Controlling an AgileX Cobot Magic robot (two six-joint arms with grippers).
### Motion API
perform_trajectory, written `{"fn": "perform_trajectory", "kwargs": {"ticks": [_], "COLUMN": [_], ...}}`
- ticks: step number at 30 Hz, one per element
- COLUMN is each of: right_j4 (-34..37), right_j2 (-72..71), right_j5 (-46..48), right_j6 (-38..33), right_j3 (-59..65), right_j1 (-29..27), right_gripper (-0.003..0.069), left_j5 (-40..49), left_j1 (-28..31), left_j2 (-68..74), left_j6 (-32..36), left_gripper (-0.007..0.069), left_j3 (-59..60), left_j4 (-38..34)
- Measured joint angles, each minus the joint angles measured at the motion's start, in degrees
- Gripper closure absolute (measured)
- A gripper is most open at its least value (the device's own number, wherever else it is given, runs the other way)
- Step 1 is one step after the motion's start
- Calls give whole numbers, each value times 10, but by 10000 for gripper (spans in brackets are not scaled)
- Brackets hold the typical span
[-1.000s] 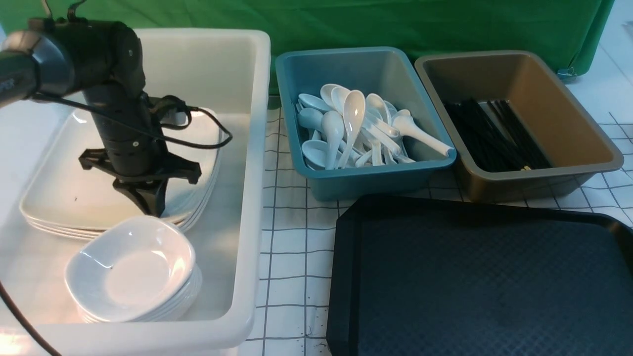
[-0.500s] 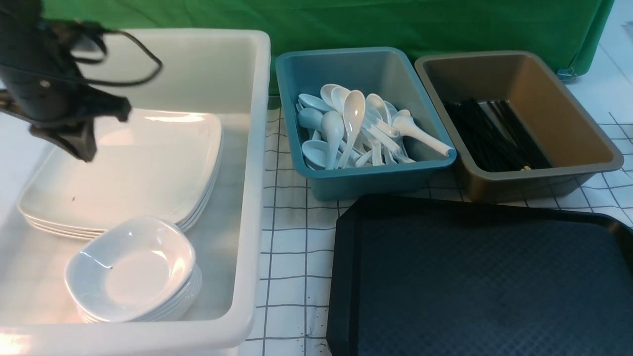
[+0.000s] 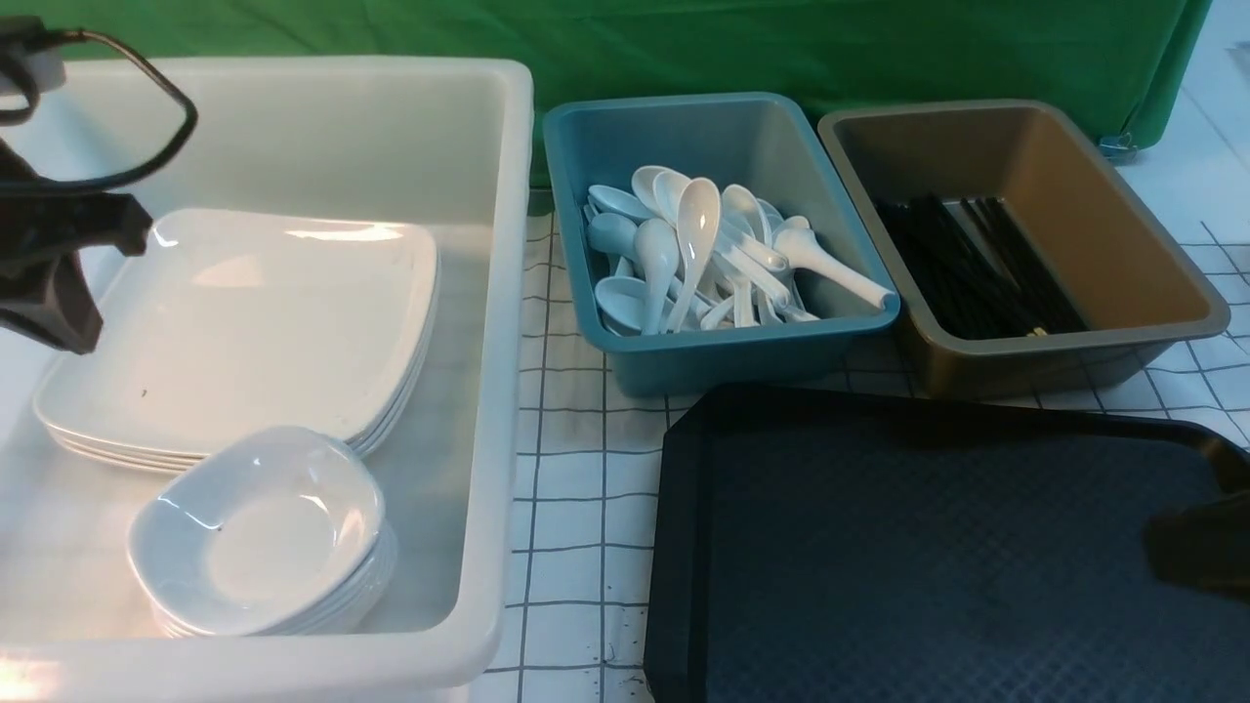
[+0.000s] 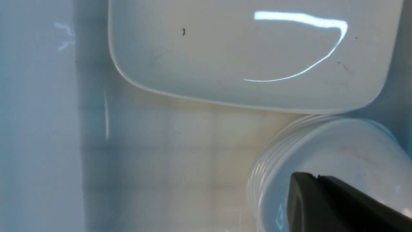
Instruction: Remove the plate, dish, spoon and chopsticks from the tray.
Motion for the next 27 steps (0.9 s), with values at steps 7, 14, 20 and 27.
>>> {"fn": "perform_trajectory", "kwargs": {"ticks": [7,14,20,27], "right_j4": [-1,-2,13,40], "right_j2": [-98,-270,-401,-418], "right_j5": [12,-23,-196,-399], "right_j6": [5,6,6,6], "right_j3": [0,1,96,238], "right_j1": [53,53,53,53], "right_gripper": [629,629,629,629], "left_j5": [-1,-12,-18,-19], "left_j1": [0,0,0,0], "left_j2": [0,0,0,0], "left_j6": [7,7,7,7], "left_gripper": [583,583,583,583], "left_j3": [0,0,0,0], "left_j4": [12,18,9,9]}}
